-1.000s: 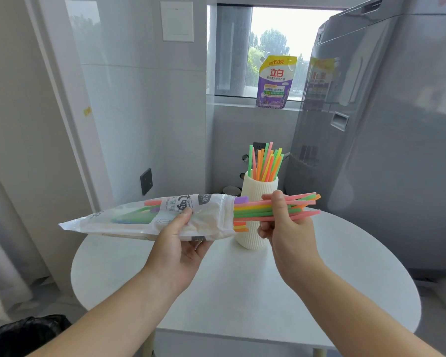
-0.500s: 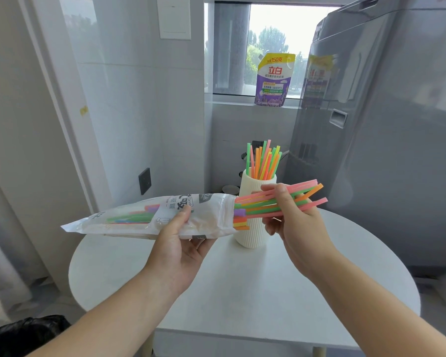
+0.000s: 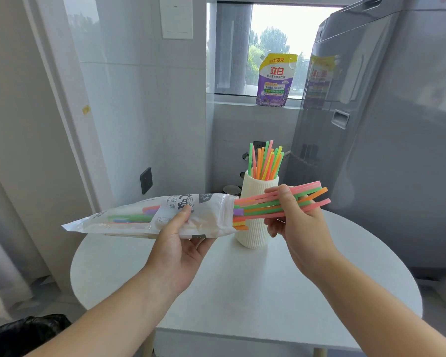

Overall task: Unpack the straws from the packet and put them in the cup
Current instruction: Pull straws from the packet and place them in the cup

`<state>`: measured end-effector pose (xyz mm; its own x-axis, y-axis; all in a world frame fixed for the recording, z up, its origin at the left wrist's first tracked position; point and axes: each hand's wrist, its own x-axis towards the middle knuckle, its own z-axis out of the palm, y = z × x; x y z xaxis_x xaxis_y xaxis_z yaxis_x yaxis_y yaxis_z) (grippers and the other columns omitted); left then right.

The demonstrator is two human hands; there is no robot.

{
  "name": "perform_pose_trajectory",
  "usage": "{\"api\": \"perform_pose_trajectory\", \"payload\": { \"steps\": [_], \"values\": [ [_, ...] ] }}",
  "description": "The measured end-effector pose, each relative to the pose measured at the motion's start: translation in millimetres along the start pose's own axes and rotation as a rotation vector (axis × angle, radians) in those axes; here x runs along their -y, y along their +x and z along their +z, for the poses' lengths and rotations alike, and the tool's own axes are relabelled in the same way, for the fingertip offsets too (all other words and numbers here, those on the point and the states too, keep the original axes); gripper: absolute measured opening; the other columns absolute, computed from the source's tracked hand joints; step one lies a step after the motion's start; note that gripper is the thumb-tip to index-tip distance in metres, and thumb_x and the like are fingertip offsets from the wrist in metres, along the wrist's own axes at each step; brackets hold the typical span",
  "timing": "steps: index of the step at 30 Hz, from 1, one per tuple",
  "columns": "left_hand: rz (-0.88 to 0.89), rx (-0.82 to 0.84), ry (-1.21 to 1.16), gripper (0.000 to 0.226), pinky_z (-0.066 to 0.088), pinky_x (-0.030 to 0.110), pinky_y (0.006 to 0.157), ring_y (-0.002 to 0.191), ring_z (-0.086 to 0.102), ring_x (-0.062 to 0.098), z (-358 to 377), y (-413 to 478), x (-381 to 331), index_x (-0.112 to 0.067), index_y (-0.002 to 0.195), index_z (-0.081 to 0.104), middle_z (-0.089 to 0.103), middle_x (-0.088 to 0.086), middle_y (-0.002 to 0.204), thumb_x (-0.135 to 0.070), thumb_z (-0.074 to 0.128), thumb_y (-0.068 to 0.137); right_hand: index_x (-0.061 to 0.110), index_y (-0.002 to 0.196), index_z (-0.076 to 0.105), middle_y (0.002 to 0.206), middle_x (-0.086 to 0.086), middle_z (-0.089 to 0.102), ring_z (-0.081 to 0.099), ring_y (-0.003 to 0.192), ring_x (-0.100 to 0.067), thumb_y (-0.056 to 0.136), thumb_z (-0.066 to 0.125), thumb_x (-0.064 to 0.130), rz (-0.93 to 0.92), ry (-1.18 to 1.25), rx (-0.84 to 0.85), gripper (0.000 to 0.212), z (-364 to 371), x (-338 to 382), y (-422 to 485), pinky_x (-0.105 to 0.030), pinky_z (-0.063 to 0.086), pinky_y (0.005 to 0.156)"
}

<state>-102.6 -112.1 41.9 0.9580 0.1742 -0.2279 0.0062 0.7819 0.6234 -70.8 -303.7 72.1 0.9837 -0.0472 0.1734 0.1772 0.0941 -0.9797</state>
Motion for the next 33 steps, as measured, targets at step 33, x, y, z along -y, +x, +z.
{"api": "perform_pose_trajectory", "payload": {
  "steps": [33],
  "values": [
    [0.076, -0.057, -0.038, 0.011, 0.065, 0.036, 0.073, 0.077, 0.078, 0.017, -13.0, 16.4, -16.0, -0.017, 0.108, 0.068, 0.081, 0.002, 0.083, -0.018, 0.066, 0.097, 0.006, 0.094, 0.072, 0.085, -0.01, 0.075, 0.071, 0.061, -0.016, 0.103, 0.054, 0.03, -0.13, -0.128, -0.148, 0.031, -71.8, 94.4, 35.0, -0.022, 0.059, 0.054]
  ]
}}
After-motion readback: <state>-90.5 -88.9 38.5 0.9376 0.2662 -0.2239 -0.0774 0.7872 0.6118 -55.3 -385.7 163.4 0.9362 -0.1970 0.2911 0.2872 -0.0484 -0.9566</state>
